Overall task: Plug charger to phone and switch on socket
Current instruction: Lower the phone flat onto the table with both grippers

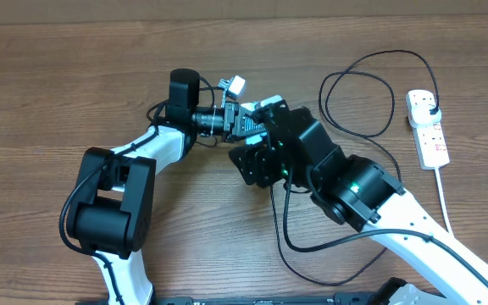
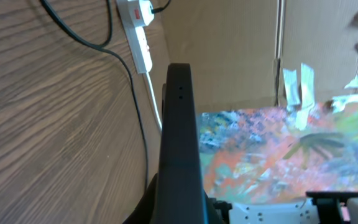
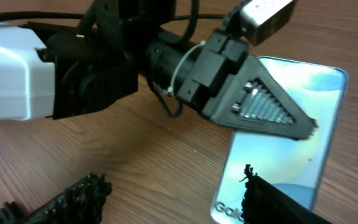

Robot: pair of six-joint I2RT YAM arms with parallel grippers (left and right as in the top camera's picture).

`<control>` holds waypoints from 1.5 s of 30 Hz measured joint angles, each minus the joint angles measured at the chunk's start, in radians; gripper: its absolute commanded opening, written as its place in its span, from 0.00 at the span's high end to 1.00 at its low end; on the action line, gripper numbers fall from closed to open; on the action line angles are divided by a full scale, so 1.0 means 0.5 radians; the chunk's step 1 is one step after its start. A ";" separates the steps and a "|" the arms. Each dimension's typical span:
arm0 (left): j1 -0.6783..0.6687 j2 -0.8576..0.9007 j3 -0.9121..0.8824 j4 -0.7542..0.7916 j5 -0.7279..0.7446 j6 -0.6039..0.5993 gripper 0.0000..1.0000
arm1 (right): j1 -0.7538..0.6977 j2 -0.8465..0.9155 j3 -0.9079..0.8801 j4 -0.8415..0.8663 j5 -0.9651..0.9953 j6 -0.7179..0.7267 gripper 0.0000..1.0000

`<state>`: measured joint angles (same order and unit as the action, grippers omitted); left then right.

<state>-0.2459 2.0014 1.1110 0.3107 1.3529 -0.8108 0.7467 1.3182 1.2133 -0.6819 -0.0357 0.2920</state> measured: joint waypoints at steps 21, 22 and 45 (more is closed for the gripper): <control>0.012 0.021 -0.011 -1.057 -0.771 0.974 0.88 | 0.000 -0.328 0.000 -0.031 0.177 0.060 0.13; 0.013 0.041 -0.011 -1.053 -0.779 0.989 0.87 | 0.000 -0.328 0.000 -0.029 0.177 0.069 0.13; 0.020 0.353 0.320 -1.448 -0.755 1.110 0.61 | 0.000 -0.328 0.000 0.011 0.177 0.143 0.13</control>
<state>-0.2359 2.1780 1.2709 -0.4133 0.9752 -0.2558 0.7467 1.1542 1.2133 -0.6762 0.0528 0.3634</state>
